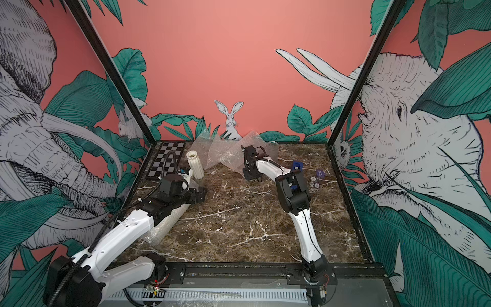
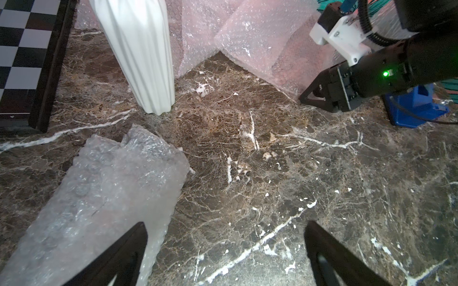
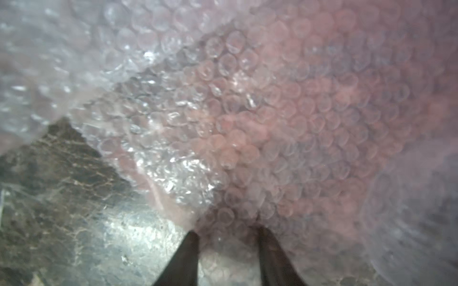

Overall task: Wrap vases in bubble wrap
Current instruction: Flatten out the bubble wrap at the center of the board.

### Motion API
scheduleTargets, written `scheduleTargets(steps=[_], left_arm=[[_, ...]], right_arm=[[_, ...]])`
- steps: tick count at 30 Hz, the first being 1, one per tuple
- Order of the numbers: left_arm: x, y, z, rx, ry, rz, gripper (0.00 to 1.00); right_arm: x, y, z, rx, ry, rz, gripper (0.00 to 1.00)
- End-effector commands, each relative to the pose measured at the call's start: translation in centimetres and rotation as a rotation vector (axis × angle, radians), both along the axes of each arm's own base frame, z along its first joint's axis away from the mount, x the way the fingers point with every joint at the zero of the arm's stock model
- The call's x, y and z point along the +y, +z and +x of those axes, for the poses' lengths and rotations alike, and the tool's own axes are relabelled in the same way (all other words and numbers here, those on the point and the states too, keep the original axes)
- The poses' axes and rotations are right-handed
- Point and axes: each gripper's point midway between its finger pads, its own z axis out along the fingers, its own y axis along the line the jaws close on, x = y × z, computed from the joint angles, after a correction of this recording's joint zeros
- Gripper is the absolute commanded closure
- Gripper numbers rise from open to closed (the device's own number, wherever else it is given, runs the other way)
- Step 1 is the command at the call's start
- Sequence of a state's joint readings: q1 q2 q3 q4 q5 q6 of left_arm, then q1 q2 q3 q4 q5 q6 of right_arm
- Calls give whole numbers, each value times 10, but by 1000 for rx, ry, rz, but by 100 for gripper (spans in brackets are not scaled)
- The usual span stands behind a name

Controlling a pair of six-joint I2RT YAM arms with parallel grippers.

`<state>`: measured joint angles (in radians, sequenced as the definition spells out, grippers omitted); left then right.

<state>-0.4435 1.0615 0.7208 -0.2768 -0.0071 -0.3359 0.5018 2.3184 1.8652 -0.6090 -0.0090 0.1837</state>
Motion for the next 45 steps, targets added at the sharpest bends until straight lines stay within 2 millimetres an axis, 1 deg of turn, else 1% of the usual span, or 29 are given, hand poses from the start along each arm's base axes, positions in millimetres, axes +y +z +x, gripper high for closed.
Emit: scheduleTargets(steps=[1,3,5,8,11,12,15,18,19,20,21,22,23,25,27,30,32,35,36,38,40,42,45], left_arm=[[-5,8,5,-10,4,-28,1],[-7,6,5,9,3,-28,1],[-8,5,6,26,2,-25,1],[-10,3,7,51,-5,-17,1],[-15,4,10,63,-17,-4,2],[-18,4,11,66,-27,-1,3],[-27,6,14,76,-49,27,3],[-31,3,21,109,-47,61,3],[-34,0,22,126,-50,72,3],[-37,-3,25,143,-54,82,3],[-41,-5,28,157,-58,95,3],[-45,-8,29,170,-66,114,4],[-51,-11,31,175,-80,140,7],[-61,-17,34,204,-96,199,10],[-77,-23,37,228,-128,237,10],[-101,-31,44,239,-157,276,7],[-109,-38,51,264,-138,332,5],[-118,-54,59,312,-129,355,5],[-132,-59,52,317,-162,357,5],[-142,-71,50,332,-181,361,7],[-145,-81,49,354,-181,376,11],[-142,-91,48,386,-162,394,18],[-136,-99,50,381,-138,424,28]], right_arm=[[2,-9,-11,46,21,-4,81],[10,5,-18,21,60,33,92],[17,23,-30,-21,106,58,97],[26,47,-61,-68,176,93,99],[26,60,-100,-94,237,82,99],[25,61,-115,-91,263,72,99],[16,52,-162,-56,319,35,98],[7,45,-202,-17,359,15,98],[3,42,-213,0,358,14,98],[-4,33,-225,36,349,7,98],[-11,35,-234,38,330,18,98],[-18,30,-240,53,307,9,98],[-29,24,-246,62,274,-9,98],[-45,17,-251,57,216,-32,98],[-50,13,-257,59,205,-24,97],[-46,14,-259,41,193,31,97],[-43,15,-259,25,185,63,97],[-41,16,-257,12,175,87,97],[-39,16,-257,10,175,92,97],[-38,16,-256,10,171,99,97],[-42,15,-255,4,160,88,97],[-47,17,-254,-11,148,66,96],[-56,18,-253,-26,132,34,96]])
